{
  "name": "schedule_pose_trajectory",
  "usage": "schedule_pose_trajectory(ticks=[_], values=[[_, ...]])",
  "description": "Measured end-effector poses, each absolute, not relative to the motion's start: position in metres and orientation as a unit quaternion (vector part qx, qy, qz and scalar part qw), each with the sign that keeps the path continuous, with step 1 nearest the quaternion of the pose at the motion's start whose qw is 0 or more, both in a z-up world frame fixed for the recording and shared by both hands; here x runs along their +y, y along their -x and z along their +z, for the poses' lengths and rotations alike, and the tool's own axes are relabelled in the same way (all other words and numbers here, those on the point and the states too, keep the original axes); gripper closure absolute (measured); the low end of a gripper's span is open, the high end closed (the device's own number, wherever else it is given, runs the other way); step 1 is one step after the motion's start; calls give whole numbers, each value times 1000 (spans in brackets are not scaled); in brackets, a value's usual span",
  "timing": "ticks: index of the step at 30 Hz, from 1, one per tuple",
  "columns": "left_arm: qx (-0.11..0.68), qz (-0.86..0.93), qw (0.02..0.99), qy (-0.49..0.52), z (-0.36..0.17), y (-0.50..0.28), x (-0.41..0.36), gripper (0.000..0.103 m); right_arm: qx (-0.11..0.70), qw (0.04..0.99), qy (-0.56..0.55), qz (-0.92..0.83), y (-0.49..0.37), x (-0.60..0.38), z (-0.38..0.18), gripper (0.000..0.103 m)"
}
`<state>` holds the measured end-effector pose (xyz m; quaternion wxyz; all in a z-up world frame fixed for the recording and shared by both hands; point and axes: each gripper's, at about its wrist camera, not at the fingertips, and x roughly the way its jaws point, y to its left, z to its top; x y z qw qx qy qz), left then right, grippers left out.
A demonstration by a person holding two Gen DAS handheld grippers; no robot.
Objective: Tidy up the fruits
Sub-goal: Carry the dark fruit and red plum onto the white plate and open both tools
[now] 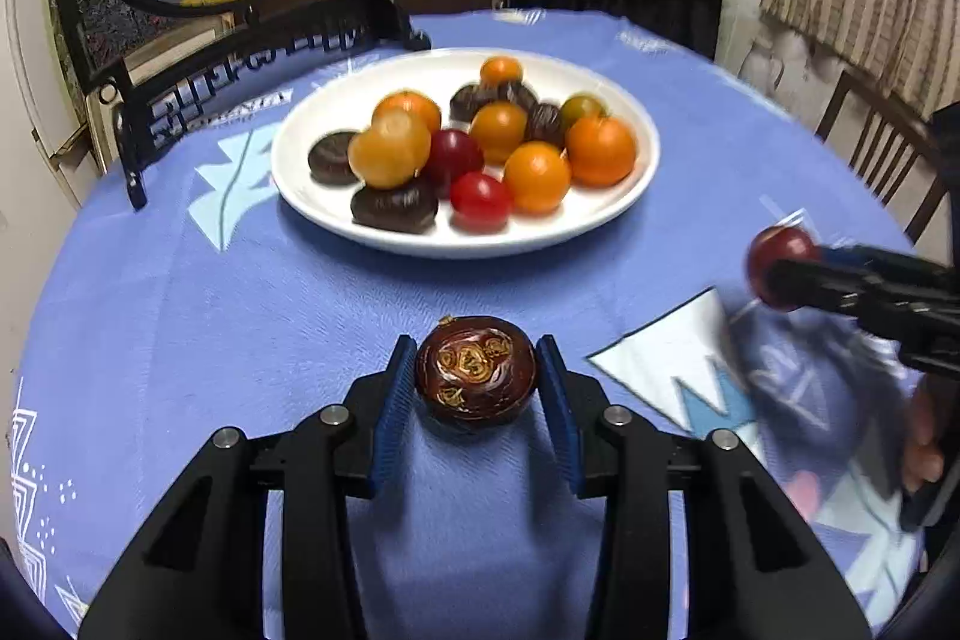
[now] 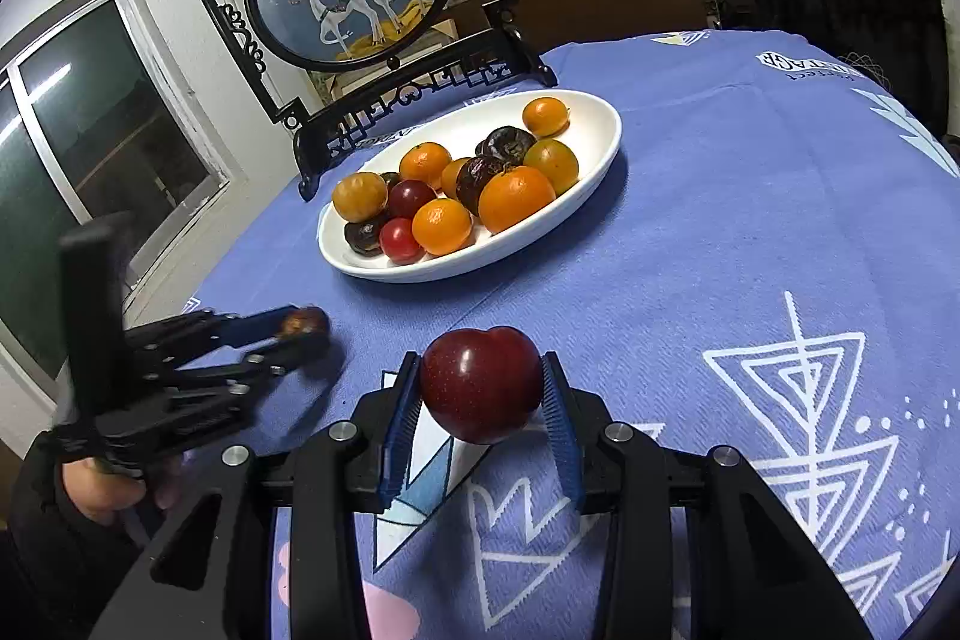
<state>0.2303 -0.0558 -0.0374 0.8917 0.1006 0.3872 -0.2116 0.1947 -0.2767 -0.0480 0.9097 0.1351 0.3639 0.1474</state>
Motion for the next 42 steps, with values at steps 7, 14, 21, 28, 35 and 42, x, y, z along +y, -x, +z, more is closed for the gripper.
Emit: schedule_pose_trajectory(ticks=[7,14,21,28,35,42], values=[[344,-233,907,-75,-5,-195,-42,63,363,908,-136,159,-178,-277,-38,63],[308,-241,918,-66,31,-203,-40,63,347,911,-134,179,-182,-282,2,63],[310,-231,920,-71,42,-275,-63,63,336,913,-134,190,-249,-281,43,63],[337,-212,913,-85,16,-341,-86,63,359,907,-141,171,-341,-267,29,63],[361,-192,909,-85,-4,-361,-86,9,371,901,-160,158,-375,-269,-1,36],[360,-175,913,-80,6,-304,-57,5,370,901,-164,153,-308,-277,6,8]])
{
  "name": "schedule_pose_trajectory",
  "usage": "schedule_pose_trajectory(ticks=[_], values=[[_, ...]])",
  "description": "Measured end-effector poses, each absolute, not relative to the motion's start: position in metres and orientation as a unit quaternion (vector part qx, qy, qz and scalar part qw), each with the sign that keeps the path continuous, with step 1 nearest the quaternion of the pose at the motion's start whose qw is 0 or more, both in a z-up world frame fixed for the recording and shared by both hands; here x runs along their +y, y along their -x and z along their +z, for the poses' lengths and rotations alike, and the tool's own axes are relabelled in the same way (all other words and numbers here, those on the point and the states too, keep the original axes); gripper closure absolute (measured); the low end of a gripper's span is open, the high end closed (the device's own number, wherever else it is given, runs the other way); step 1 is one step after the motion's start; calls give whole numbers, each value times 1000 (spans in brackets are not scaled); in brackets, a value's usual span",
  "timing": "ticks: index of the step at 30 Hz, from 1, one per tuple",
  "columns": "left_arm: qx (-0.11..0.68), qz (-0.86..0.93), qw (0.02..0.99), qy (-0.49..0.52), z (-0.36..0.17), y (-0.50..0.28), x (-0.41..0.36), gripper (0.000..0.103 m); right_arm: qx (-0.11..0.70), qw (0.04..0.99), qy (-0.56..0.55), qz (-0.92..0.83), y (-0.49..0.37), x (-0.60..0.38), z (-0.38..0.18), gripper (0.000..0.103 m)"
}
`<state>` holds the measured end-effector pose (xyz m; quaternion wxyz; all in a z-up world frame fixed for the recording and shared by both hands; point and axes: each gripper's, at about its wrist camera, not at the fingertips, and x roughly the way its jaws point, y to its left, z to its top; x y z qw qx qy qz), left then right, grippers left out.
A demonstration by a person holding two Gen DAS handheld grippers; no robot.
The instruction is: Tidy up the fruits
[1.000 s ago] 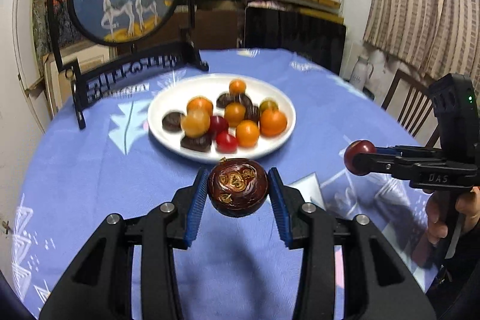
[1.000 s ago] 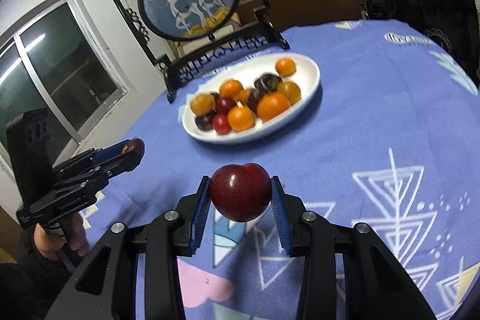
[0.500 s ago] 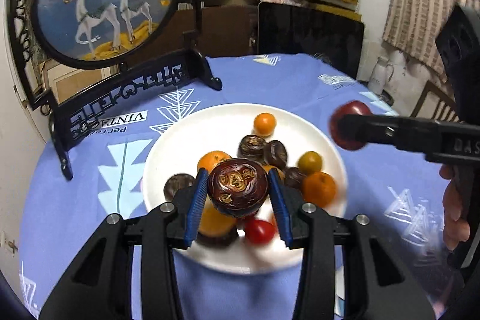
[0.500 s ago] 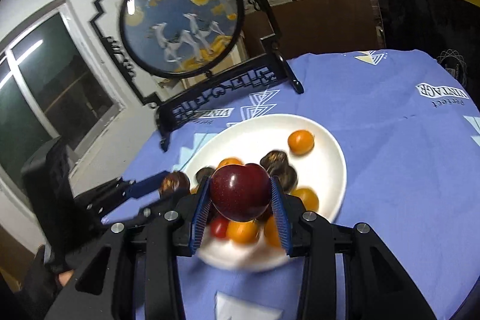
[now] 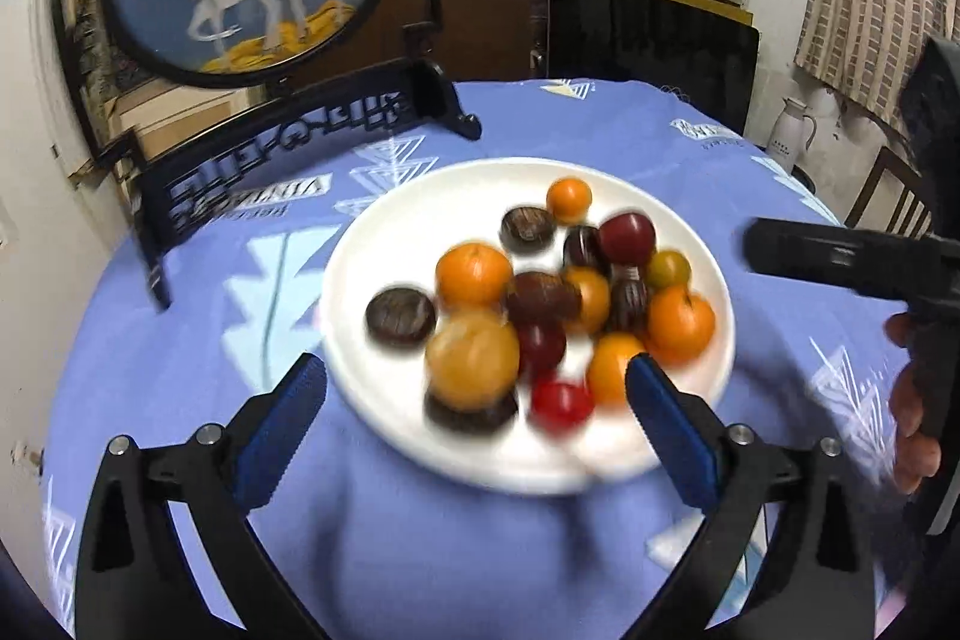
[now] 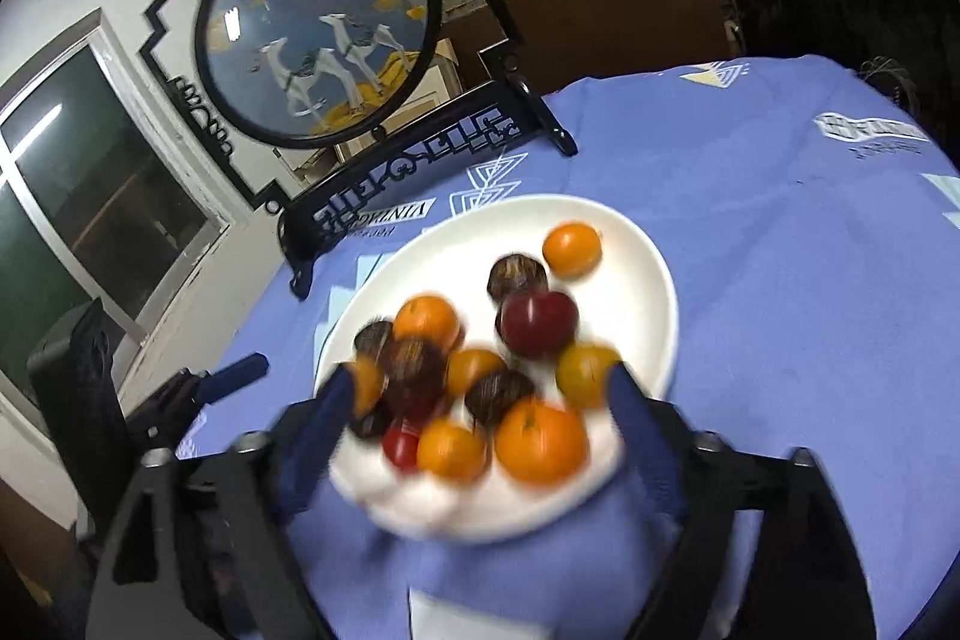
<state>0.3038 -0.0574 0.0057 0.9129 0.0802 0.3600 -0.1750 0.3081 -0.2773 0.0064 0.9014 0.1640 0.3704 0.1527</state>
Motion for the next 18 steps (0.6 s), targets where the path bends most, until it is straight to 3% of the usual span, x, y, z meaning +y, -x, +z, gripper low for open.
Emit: schedule_pose_trajectory(ticks=[8,18], values=[[342,-135,924,-102,21,-193,-35,5,362,909,-139,155,-187,-266,9,4],[313,-123,941,-46,26,-76,-19,5,327,928,-120,131,-69,-256,8,4]])
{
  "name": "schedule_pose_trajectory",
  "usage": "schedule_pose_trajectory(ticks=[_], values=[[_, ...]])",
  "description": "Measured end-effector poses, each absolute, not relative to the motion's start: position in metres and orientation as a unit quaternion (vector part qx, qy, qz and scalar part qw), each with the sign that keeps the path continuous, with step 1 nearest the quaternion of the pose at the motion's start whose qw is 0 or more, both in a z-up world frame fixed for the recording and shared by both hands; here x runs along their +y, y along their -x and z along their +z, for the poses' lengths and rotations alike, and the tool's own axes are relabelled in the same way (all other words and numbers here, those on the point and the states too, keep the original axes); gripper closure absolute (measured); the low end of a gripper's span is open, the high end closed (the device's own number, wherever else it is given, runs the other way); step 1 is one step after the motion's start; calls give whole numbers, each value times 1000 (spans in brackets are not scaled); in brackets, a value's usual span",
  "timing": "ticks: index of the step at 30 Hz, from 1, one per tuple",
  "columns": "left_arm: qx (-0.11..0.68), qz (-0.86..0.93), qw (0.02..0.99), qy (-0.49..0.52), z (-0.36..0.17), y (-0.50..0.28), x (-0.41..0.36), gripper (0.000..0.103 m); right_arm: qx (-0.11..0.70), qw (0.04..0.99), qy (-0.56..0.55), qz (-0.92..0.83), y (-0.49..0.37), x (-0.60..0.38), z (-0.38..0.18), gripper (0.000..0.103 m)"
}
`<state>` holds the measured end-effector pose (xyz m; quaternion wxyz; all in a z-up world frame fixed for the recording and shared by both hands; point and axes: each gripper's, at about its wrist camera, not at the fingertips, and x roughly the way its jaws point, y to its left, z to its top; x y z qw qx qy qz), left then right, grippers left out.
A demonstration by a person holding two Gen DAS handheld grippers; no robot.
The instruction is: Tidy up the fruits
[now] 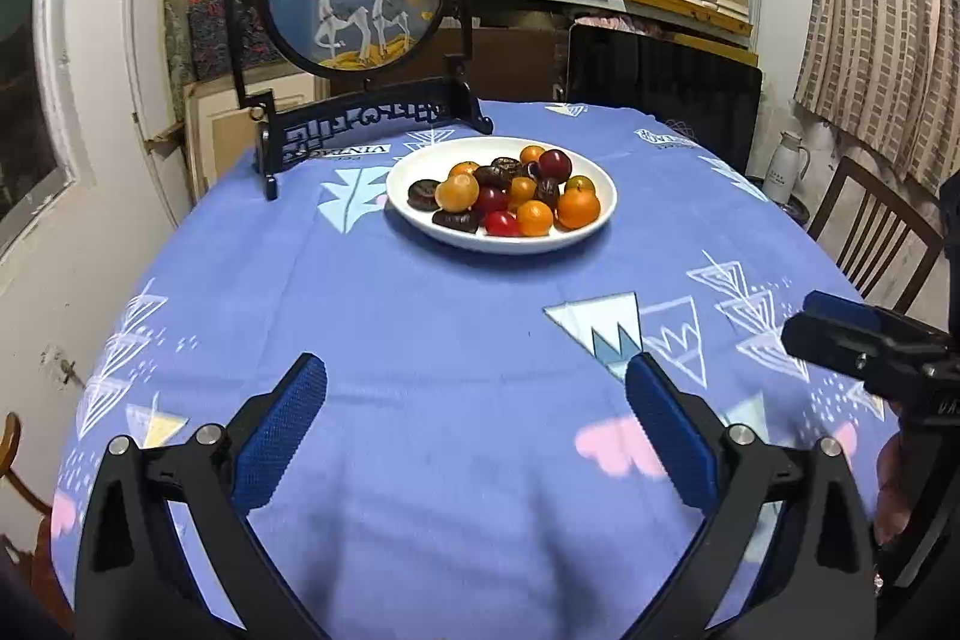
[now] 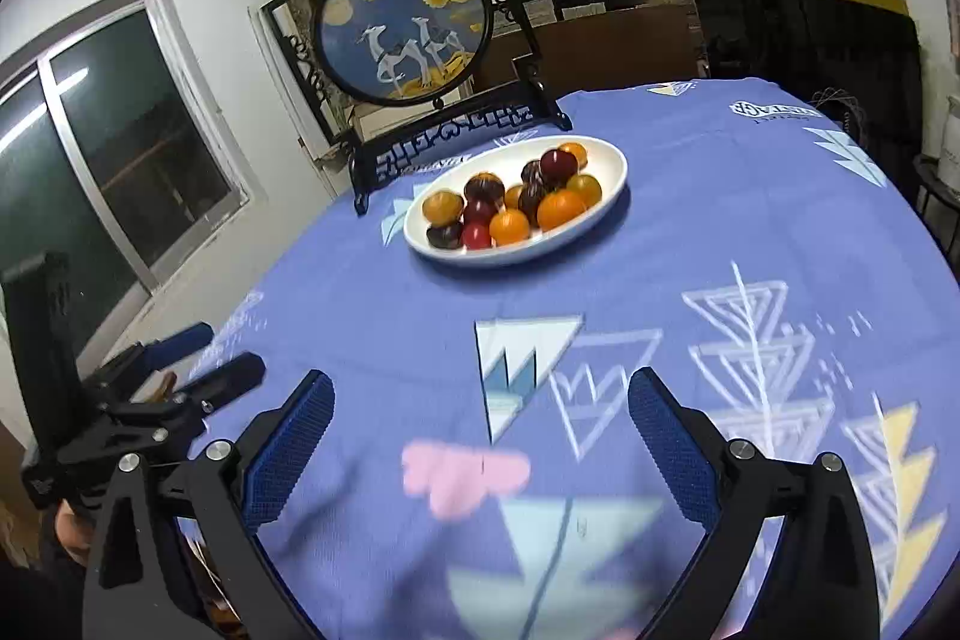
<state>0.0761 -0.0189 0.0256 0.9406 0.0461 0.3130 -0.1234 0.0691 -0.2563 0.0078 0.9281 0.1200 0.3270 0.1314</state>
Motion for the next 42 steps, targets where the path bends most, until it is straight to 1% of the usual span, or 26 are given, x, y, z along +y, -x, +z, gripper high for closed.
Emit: schedule_pose_trajectory(ticks=[3,7,20,28,38,42], values=[[310,-118,942,-49,25,-51,-18,5,320,934,-101,123,-41,-253,7,4],[309,-116,943,-43,29,-24,-13,5,319,931,-114,132,-15,-254,8,4],[266,-85,959,-50,57,38,-3,5,262,952,-91,129,57,-248,40,4],[250,-81,963,-56,66,51,-7,5,254,955,-85,131,74,-246,45,4],[233,-80,968,-55,70,56,-4,5,258,953,-87,132,76,-245,42,4],[247,-77,965,-42,70,50,1,5,260,953,-88,132,77,-245,41,4]])
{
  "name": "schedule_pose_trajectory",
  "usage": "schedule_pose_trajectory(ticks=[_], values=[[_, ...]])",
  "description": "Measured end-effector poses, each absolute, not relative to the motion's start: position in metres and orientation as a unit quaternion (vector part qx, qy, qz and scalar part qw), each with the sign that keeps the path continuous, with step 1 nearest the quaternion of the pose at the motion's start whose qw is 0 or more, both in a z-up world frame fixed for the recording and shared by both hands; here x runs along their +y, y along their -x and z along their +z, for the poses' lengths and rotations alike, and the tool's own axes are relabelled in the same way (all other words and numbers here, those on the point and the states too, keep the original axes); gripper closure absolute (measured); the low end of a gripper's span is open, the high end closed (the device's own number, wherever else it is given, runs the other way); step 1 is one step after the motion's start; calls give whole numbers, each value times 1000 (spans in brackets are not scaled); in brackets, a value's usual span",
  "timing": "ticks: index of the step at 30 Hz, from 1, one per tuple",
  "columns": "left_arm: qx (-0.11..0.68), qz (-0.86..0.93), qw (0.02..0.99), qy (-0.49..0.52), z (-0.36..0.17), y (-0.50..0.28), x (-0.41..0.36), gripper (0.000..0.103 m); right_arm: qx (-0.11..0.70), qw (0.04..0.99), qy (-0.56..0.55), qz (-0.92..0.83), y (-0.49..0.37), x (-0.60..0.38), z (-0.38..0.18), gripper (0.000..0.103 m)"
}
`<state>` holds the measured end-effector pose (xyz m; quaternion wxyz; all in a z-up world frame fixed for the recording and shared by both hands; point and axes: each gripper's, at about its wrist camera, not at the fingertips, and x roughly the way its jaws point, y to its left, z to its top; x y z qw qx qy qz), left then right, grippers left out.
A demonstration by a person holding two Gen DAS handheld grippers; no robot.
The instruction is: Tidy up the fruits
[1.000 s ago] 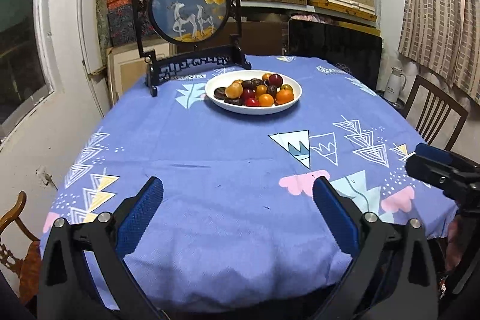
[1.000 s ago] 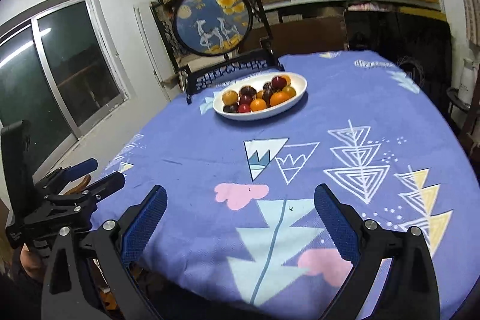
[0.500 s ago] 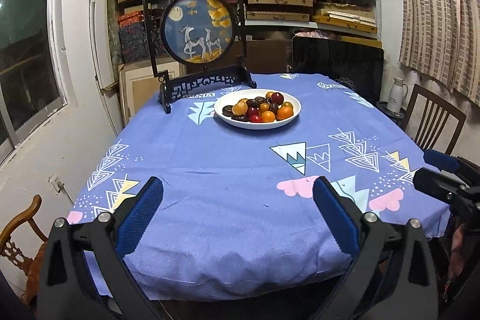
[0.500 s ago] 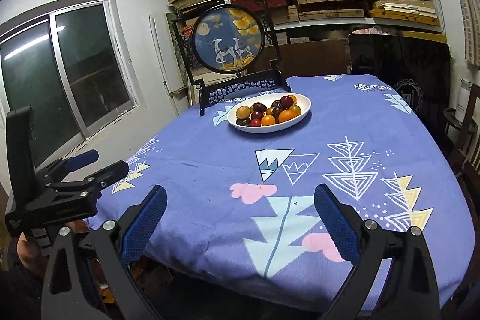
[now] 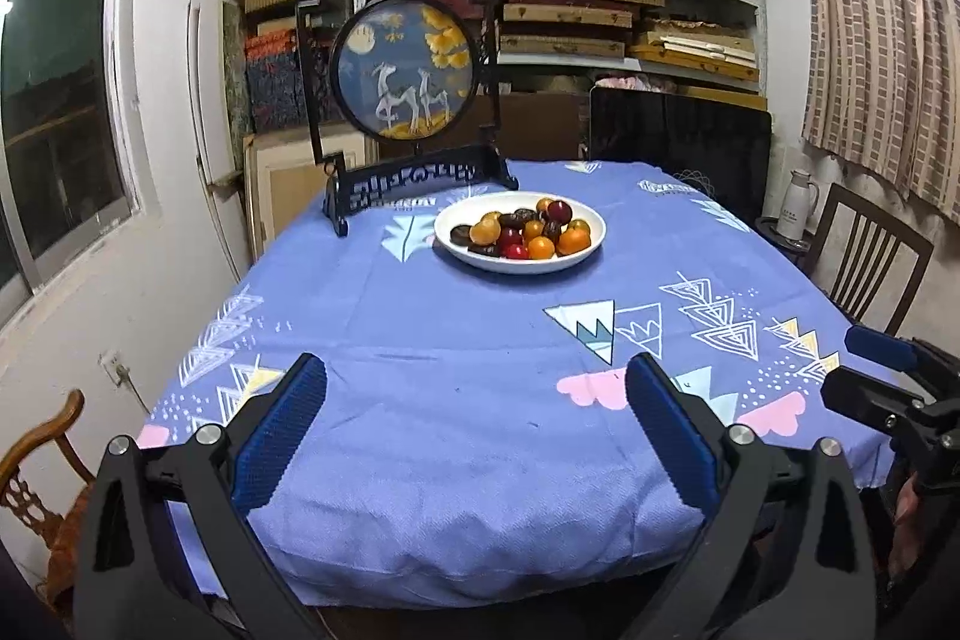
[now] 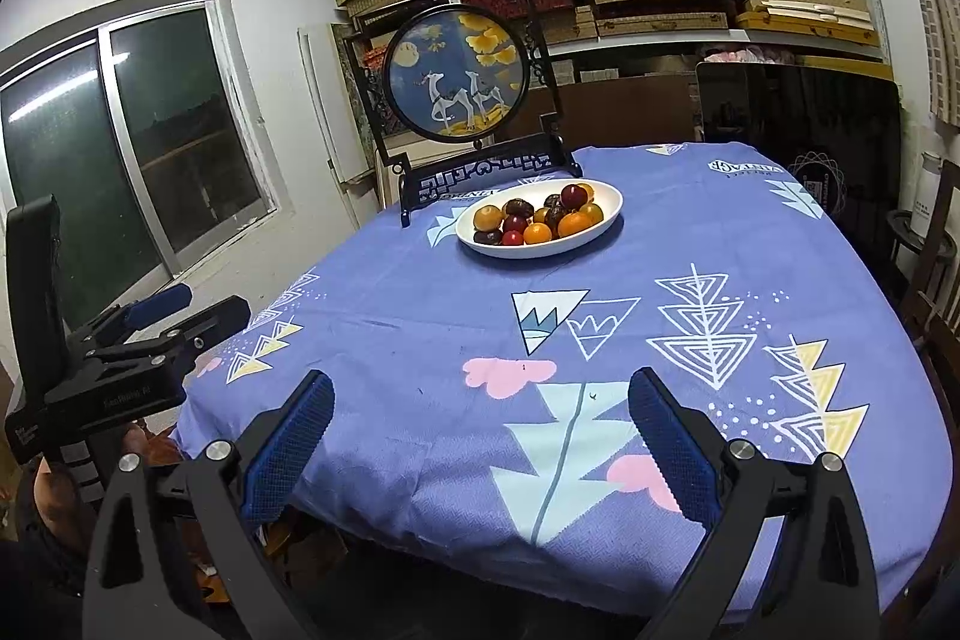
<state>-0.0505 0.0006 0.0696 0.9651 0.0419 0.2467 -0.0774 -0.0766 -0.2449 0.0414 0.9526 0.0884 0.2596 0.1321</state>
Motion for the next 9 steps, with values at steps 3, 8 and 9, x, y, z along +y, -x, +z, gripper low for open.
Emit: schedule_pose_trajectory(ticks=[3,8,9], values=[[253,-66,964,-43,67,46,3,5,261,952,-89,132,76,-244,42,4],[255,-59,964,-44,66,43,5,5,263,952,-90,131,76,-243,42,4],[256,-58,964,-44,66,43,5,5,264,951,-91,130,76,-243,42,4]])
